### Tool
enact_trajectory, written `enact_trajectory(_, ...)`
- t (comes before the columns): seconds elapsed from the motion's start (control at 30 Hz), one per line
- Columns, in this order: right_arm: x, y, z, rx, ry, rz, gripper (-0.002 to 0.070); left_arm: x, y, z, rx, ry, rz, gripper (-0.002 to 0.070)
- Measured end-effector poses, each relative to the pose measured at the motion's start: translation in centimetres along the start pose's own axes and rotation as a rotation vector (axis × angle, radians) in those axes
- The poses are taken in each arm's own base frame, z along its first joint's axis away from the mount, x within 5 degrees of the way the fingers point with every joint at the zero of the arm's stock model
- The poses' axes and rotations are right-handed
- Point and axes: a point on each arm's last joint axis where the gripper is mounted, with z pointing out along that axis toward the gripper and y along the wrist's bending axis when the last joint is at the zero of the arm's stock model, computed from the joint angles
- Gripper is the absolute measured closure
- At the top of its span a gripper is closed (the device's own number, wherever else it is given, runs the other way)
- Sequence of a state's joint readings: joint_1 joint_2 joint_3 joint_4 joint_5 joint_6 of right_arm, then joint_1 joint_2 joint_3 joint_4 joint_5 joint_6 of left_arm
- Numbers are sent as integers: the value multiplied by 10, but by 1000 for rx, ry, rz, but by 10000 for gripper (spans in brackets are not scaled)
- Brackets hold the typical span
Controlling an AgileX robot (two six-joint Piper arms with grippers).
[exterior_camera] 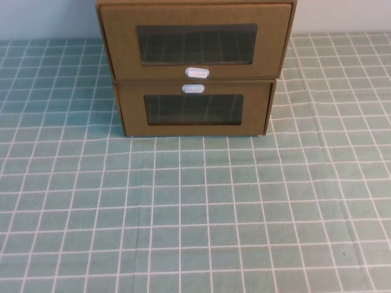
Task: Open the shoe box
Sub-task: 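Pull the top drawer of the cardboard box fully open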
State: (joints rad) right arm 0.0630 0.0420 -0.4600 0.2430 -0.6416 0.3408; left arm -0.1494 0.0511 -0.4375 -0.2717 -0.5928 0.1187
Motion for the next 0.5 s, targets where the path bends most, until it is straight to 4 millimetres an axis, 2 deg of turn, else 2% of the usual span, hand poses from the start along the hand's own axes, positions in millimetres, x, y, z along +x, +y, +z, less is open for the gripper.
enact_trajectory(0.1, -14, 21, 36, -21, 78, -39, 689, -14, -10, 37, 22, 68, -3, 680)
enact_trajectory(0.2, -14, 34, 76, -7, 261, -156, 689, -9, -20, 76, 50, 244, -5, 680)
enact_trajectory(0.33, 12, 29, 119, 106, 578, -245, 689, 18, -32, 126, 91, 553, 3, 680)
enact_trajectory(0.37, 20, 25, 125, 134, 643, -255, 689, 22, -35, 136, 98, 593, 7, 680)
enact_trajectory(0.5, 65, -2, 142, 231, 883, -371, 689, 58, -36, 163, 99, 722, 22, 680)
